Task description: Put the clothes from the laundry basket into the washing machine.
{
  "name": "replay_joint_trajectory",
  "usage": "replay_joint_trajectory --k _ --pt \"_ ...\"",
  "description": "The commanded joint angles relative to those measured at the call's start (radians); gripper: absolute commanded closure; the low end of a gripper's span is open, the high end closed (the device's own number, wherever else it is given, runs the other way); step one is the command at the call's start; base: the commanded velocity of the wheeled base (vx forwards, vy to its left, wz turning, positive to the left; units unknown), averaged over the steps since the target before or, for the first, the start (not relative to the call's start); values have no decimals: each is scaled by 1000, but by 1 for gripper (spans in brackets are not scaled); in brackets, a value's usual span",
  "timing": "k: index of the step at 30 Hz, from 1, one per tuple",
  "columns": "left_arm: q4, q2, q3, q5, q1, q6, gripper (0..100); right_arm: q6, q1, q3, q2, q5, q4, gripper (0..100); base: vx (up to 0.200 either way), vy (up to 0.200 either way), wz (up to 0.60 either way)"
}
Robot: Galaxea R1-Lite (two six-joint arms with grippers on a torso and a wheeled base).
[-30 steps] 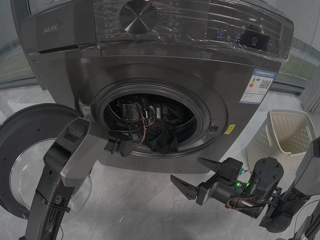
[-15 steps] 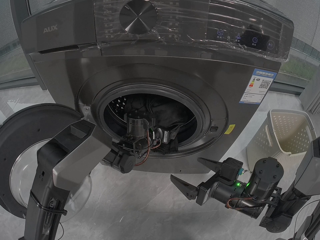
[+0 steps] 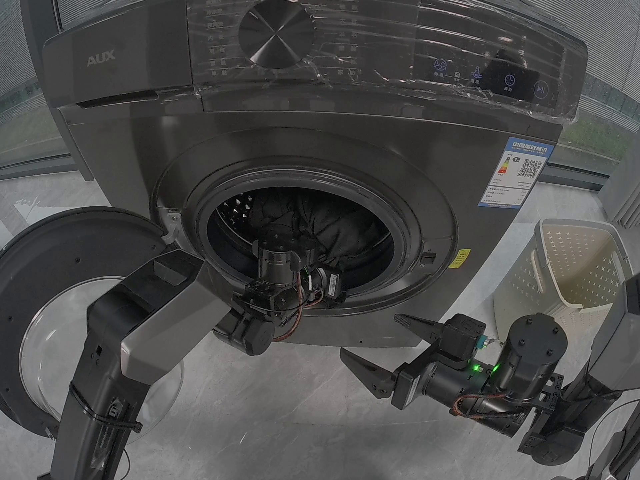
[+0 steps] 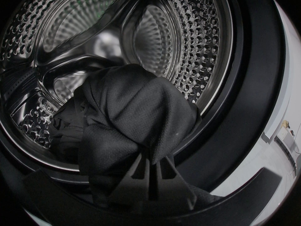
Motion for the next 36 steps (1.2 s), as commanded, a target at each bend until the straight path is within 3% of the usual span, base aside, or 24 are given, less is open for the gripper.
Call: replay_joint_trajectory --k 1,9,17,28,29,33,36 --pt "-9 8 -17 1 3 -4 100 0 1 -1 0 0 0 0 0 0 0" --pt "-17 35 -260 56 72 7 100 0 5 -2 0 0 0 0 0 0 0" --pt "-9 141 -497 76 99 13 100 2 10 -7 1 -2 0 0 0 0 0" --pt "-22 178 -497 76 110 15 100 3 10 -5 3 -2 0 0 0 0 0" --pt "-22 178 -497 76 110 15 0 3 10 -4 3 -2 0 0 0 0 0" --pt "-18 175 -497 74 110 12 0 3 10 -4 1 -2 0 0 0 0 0" --pt "-17 170 -497 77 96 -23 0 3 10 -5 1 -2 0 0 0 0 0"
